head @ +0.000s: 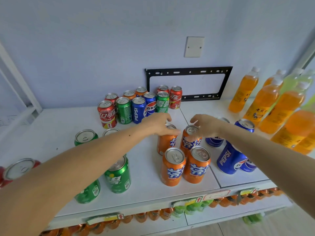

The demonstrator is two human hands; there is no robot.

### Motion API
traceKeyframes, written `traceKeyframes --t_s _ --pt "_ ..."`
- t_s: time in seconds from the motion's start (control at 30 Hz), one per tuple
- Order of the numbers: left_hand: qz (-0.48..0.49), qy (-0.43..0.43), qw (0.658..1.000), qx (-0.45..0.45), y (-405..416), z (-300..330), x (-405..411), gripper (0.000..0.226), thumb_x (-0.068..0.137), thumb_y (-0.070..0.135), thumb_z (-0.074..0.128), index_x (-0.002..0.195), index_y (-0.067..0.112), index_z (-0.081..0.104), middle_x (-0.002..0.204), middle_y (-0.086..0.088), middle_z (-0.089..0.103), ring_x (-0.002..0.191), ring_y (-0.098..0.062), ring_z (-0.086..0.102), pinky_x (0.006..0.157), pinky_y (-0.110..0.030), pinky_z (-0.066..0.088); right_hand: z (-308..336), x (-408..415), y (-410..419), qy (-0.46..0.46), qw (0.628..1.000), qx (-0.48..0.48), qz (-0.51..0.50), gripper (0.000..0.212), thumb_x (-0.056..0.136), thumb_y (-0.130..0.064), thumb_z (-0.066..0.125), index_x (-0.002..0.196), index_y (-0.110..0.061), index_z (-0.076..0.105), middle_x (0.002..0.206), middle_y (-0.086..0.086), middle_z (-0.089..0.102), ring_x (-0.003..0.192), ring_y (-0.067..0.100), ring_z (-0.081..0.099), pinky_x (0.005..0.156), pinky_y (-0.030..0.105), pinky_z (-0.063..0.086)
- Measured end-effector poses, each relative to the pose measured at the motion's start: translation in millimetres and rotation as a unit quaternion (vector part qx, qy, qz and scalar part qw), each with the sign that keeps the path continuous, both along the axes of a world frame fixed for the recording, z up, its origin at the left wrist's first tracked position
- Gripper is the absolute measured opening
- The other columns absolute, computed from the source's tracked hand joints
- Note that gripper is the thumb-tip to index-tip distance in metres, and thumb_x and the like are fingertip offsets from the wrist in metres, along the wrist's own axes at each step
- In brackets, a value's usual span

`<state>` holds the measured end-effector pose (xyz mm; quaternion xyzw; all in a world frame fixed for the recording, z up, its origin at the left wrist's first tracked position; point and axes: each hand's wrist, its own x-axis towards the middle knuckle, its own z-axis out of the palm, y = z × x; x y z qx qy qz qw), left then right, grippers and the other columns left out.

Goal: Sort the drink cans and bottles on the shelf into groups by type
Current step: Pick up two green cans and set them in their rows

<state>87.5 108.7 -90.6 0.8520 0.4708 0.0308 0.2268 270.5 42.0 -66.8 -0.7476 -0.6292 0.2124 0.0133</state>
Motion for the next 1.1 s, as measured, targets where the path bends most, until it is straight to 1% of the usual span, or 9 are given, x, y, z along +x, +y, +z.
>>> traceKeyframes --t_s 0.13,0.27,0.37,0.43,0.53,0.6,0.83,0.97,1.1 --pt "0.021 -0.04 0.999 -0.002 26.4 20.8 -1.9 0.078 0.079 0.066 0.061 0.139 0.018 0.048 0.134 -0.002 0.058 0.118 -0.02 0.056 0.099 -0.038 0.048 26.8 4.5 26.4 0.033 0.999 0.026 0.016 0.083 0.07 -0.044 0.082 0.138 -0.014 0.045 0.134 0.006 0.056 0.117 0.023 0.056 0.102 0.039 0.046" --pt "0.07 -0.036 0.993 0.089 67.4 31.2 -18.7 0.065 0.077 0.061 0.068 0.126 0.02 0.057 0.121 0.001 0.064 0.107 -0.021 0.061 0.089 -0.04 0.051 38.9 0.8 70.6 0.047 0.995 0.066 0.053 0.067 0.076 -0.035 0.079 0.132 -0.012 0.051 0.132 0.007 0.058 0.118 0.025 0.055 0.103 0.038 0.043" --pt "0.118 -0.01 0.984 0.134 98.5 31.4 -41.6 0.056 0.071 0.05 0.078 0.116 0.022 0.06 0.112 -0.002 0.067 0.101 -0.026 0.062 0.077 -0.035 0.05 30.8 -2.2 112.0 0.05 0.991 0.078 0.095 0.057 0.074 -0.031 0.081 0.123 -0.015 0.058 0.116 0.002 0.065 0.111 0.024 0.059 0.09 0.03 0.044" --pt "0.163 0.031 0.977 0.136 115.3 27.2 -57.9 0.067 0.066 0.045 0.083 0.122 0.018 0.058 0.116 -0.007 0.063 0.107 -0.029 0.058 0.08 -0.036 0.047 21.2 -4.1 139.3 0.043 0.99 0.081 0.11 0.07 0.068 -0.031 0.085 0.129 -0.018 0.052 0.113 -0.001 0.061 0.113 0.023 0.058 0.085 0.025 0.04" --pt "0.196 0.118 0.967 0.113 131.5 14.3 -78.5 0.091 0.061 0.051 0.085 0.137 0.02 0.046 0.129 -0.009 0.053 0.12 -0.032 0.046 0.094 -0.045 0.045 -0.9 -3.2 184.1 0.023 0.99 0.067 0.124 0.111 0.051 -0.046 0.089 0.144 -0.027 0.031 0.134 0.0 0.055 0.119 0.026 0.054 0.097 0.035 0.046" --pt "0.187 0.164 0.962 0.11 135.6 6.5 -85.5 0.095 0.06 0.053 0.084 0.14 0.022 0.042 0.132 -0.009 0.049 0.123 -0.032 0.043 0.098 -0.047 0.039 -12.3 -4.3 204.0 0.027 0.992 0.049 0.113 0.119 0.05 -0.045 0.09 0.147 -0.029 0.022 0.136 0.003 0.053 0.116 0.028 0.057 0.089 0.037 0.052" --pt "0.155 0.254 0.937 0.181 139.9 -7.2 -86.1 0.085 0.065 0.064 0.075 0.131 0.02 0.043 0.119 -0.006 0.056 0.113 -0.028 0.047 0.093 -0.045 0.039 -27.8 -11.6 225.7 -0.009 0.989 0.07 0.132 0.091 0.07 -0.035 0.083 0.141 -0.015 0.029 0.131 0.012 0.055 0.11 0.031 0.06 0.076 0.034 0.051" --pt "0.187 0.226 0.939 0.18 139.7 -11.7 -84.7 0.086 0.064 0.065 0.075 0.134 0.024 0.047 0.118 -0.007 0.053 0.113 -0.027 0.044 0.094 -0.042 0.036 -28.7 -15.4 227.7 -0.035 0.988 0.09 0.12 0.086 0.069 -0.037 0.084 0.131 -0.008 0.032 0.121 0.013 0.058 0.1 0.03 0.063 0.077 0.039 0.057" --pt "0.216 0.182 0.943 0.173 131.0 -10.9 -86.6 0.084 0.061 0.063 0.079 0.131 0.026 0.051 0.12 -0.008 0.051 0.114 -0.028 0.045 0.091 -0.04 0.037 -23.8 -14.4 221.6 -0.027 0.993 0.077 0.088 0.093 0.067 -0.038 0.084 0.136 -0.009 0.028 0.116 0.013 0.058 0.084 0.025 0.063 0.063 0.036 0.059"
